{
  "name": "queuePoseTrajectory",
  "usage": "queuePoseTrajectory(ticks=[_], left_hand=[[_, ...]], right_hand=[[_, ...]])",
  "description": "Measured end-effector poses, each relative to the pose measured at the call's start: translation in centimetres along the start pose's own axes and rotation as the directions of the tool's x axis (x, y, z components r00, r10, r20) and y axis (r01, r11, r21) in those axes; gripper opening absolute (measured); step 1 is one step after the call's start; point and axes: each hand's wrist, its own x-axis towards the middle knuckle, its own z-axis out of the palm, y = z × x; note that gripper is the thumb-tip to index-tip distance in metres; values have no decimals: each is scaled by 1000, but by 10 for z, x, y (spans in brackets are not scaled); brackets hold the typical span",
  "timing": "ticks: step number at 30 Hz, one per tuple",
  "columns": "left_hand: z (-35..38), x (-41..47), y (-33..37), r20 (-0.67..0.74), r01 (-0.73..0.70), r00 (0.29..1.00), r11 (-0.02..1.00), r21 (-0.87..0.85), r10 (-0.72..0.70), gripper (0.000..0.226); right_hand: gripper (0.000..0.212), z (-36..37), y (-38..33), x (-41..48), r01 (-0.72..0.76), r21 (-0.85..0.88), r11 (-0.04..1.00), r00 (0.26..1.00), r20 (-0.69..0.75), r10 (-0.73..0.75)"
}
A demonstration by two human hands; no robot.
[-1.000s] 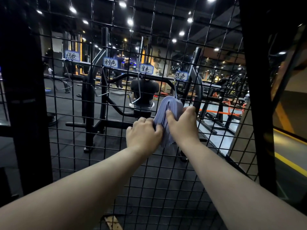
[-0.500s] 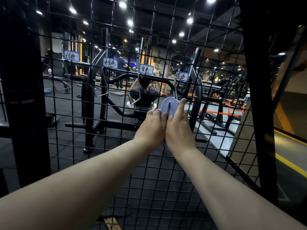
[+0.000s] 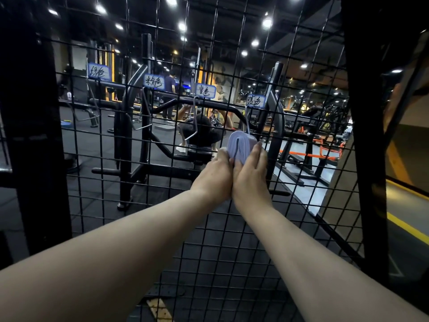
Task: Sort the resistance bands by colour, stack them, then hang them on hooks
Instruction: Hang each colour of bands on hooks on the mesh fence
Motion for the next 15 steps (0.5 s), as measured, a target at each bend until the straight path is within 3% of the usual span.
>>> queuePoseTrajectory(ticks=[5, 7, 10, 15], left_hand=[[9, -22, -13, 25, 2, 1000, 999, 51, -3, 64], [13, -34, -18, -43, -56, 997, 988, 142, 63, 60], [15, -44, -16, -30, 26, 999, 999, -41, -27, 59], [20, -41, -23, 39, 80, 996, 987, -136, -75, 54]], right_hand=[[70, 6, 8, -17, -45, -22, 999, 995, 87, 46], [69, 11, 13, -25, -42, -19, 999, 994, 95, 44], [69, 18, 18, -34, -35, -60, 998, 996, 83, 40], [70, 22, 23, -39, -52, -105, 993, 992, 106, 63]])
